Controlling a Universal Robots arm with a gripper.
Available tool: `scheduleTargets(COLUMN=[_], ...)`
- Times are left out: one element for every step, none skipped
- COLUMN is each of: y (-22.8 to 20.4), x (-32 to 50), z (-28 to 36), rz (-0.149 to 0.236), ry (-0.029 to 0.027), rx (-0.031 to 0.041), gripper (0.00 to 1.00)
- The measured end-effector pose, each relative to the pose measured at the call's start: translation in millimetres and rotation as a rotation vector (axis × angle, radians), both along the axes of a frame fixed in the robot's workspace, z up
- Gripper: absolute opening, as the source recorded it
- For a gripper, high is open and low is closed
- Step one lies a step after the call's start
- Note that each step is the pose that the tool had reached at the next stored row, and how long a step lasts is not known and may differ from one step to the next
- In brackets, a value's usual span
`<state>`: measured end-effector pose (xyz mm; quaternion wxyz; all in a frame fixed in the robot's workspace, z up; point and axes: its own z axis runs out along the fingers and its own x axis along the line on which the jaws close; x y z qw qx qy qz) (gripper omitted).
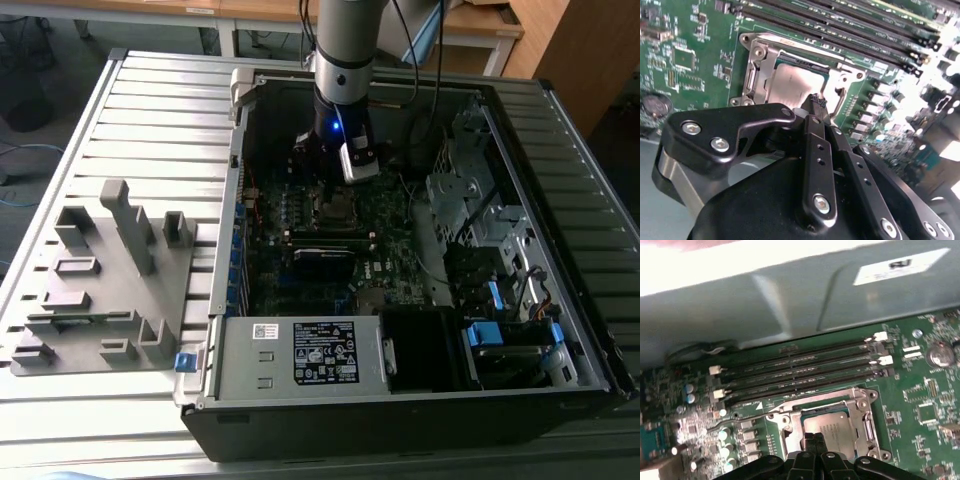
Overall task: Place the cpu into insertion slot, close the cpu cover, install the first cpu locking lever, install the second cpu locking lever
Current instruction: 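Close the cpu cover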
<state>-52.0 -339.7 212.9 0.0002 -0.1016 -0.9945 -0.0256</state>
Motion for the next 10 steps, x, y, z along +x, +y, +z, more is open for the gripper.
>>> scheduleTargets(y=[0.0, 0.0, 0.1, 0.0, 0.0, 0.0, 0.0, 0.0, 0.0, 0.0], x=[0.0, 0.0, 0.0, -0.1, -0.2, -0.2, -0.2, -0.3, -0.3, -0.3], z=[-0.1, -0.2, -0.3, -0.4, -0.4, -0.4, -0.5, -0.8, -1.2, -1.5], rz=[0.019, 0.037, 0.049, 0.056, 0.062, 0.067, 0.072, 0.076, 0.083, 0.093], ry=[0.0, -0.0001, -0.0001, 0.0, 0.0002, 0.0004, 0.0007, 0.0009, 0.0009, 0.0008], rx=[0.0, 0.0001, -0.0011, -0.0045, -0.0089, -0.0161, -0.0267, -0.0348, -0.0373, -0.0377], gripper=[0.11, 0.11, 0.11, 0.11, 0.11, 0.11, 0.11, 0.11, 0.11, 0.11])
